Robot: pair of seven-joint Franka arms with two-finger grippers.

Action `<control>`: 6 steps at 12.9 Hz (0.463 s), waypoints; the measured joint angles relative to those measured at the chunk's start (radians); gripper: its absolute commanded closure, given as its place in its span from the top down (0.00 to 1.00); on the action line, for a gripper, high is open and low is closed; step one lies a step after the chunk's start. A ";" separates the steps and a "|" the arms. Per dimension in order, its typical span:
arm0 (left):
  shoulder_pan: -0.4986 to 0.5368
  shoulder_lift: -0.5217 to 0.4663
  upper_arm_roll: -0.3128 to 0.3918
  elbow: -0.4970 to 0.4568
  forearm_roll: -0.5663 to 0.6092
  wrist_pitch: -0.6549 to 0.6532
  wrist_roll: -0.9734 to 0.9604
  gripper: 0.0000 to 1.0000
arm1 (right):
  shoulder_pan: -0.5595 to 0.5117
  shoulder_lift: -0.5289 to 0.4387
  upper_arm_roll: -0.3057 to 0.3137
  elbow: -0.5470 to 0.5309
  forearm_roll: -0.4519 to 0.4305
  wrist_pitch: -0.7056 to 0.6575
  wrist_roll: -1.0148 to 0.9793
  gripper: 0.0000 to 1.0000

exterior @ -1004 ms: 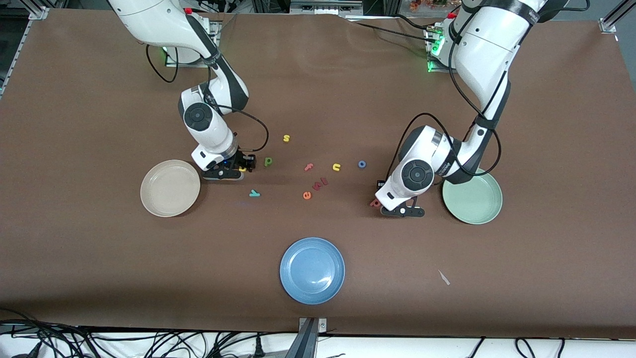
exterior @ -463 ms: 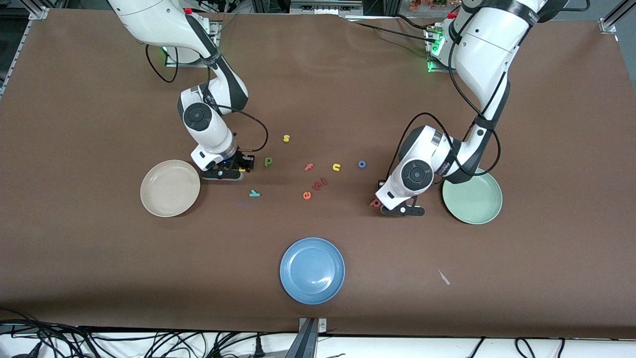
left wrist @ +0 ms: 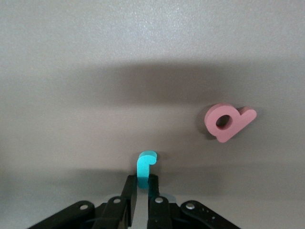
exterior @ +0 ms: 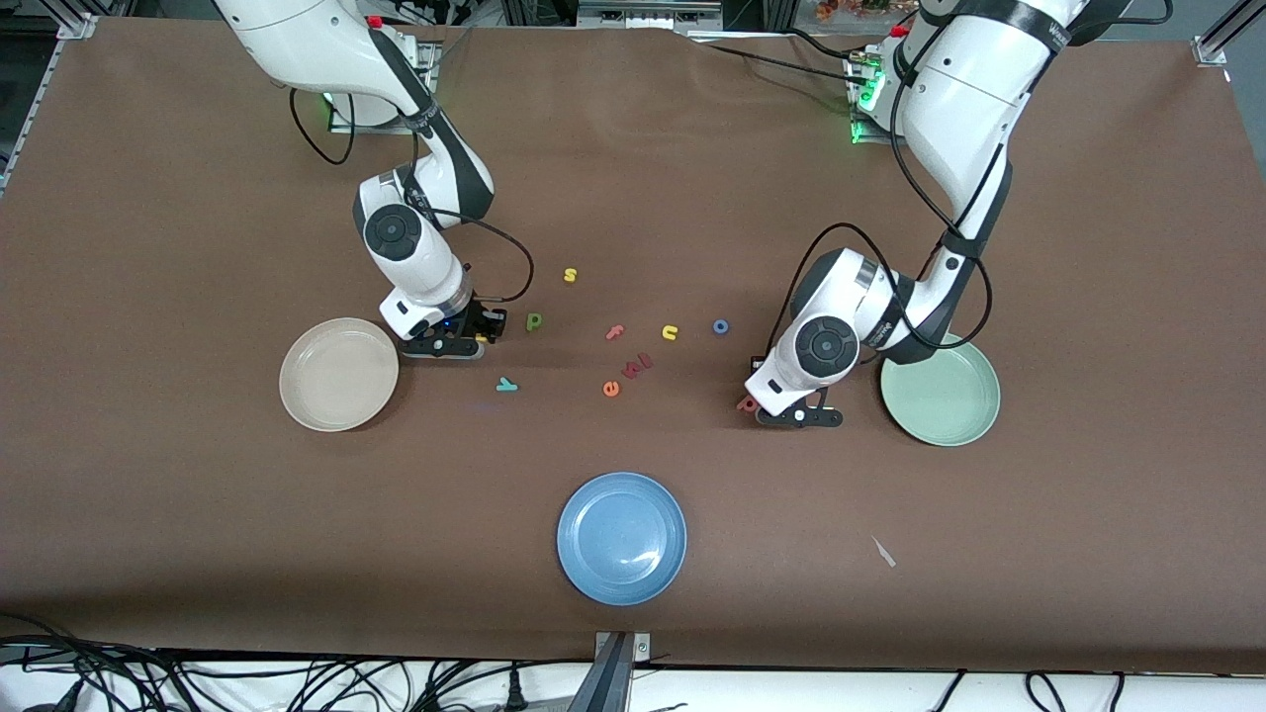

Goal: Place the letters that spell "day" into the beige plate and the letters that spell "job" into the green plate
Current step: 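Close the left gripper on the cyan letter while the right gripper grasps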

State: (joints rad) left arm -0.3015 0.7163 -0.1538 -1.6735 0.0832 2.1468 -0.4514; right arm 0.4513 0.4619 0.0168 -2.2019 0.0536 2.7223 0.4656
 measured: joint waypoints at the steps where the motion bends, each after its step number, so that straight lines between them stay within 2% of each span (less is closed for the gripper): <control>1: 0.000 0.000 0.000 0.000 0.000 0.000 -0.001 0.05 | 0.000 0.000 0.000 0.000 0.000 0.000 0.000 0.35; 6: 0.000 -0.001 0.000 0.002 0.000 0.002 -0.001 0.00 | 0.000 -0.001 0.000 0.000 0.000 0.000 0.000 0.30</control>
State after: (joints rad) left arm -0.3011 0.7154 -0.1539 -1.6710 0.0832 2.1483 -0.4524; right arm 0.4517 0.4609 0.0169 -2.2017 0.0536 2.7222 0.4657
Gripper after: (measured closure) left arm 0.925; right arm 0.678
